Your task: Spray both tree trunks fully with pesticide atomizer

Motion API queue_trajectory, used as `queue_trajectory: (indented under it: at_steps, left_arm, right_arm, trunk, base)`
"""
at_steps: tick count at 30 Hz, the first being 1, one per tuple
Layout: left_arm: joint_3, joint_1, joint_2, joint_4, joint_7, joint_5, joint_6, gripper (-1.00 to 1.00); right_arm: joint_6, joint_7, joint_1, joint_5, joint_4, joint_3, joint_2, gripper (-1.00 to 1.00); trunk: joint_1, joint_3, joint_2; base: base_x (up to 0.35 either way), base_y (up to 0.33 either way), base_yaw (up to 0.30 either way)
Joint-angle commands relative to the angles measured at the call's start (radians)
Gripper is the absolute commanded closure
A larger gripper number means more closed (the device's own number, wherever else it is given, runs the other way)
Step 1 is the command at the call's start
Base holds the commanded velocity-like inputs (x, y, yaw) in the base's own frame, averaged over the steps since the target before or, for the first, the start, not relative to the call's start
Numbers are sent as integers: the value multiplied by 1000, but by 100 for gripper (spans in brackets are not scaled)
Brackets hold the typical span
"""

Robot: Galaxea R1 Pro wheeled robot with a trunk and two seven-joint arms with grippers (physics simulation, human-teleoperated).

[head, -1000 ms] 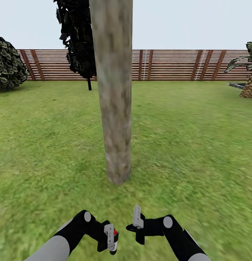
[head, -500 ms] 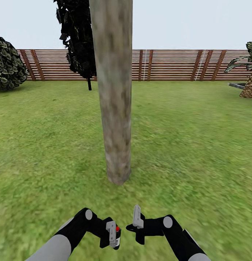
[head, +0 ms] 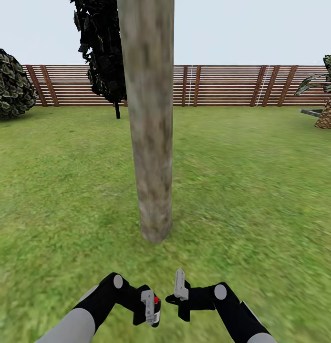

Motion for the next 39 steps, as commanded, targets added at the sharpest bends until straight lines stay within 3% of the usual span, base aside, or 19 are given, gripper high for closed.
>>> queue_trajectory:
  at_steps: [1, 18, 23, 39]
  left_arm:
    - [0, 0, -2, 0, -1, 0, -1, 100]
    - [0, 3, -15, 4, -1, 0, -2, 100]
    - [0, 3, -32, 4, -1, 0, -2, 100]
    - [0, 2, -36, 4, -1, 0, -2, 100]
  right_arm:
    - [0, 0, 0, 0, 0, 0, 0, 100]
    - [0, 0, 0, 0, 1, 0, 0, 100]
    - [0, 0, 0, 0, 1, 0, 0, 100]
    - [0, 0, 0, 0, 1, 0, 0, 100]
  trunk:
    - [0, 0, 0]
    - [0, 0, 0]
    - [0, 0, 0]
    - [0, 0, 0]
  base:
    - [0, 0, 0]
    - [0, 0, 0]
    - [0, 0, 0]
    - [0, 0, 0]
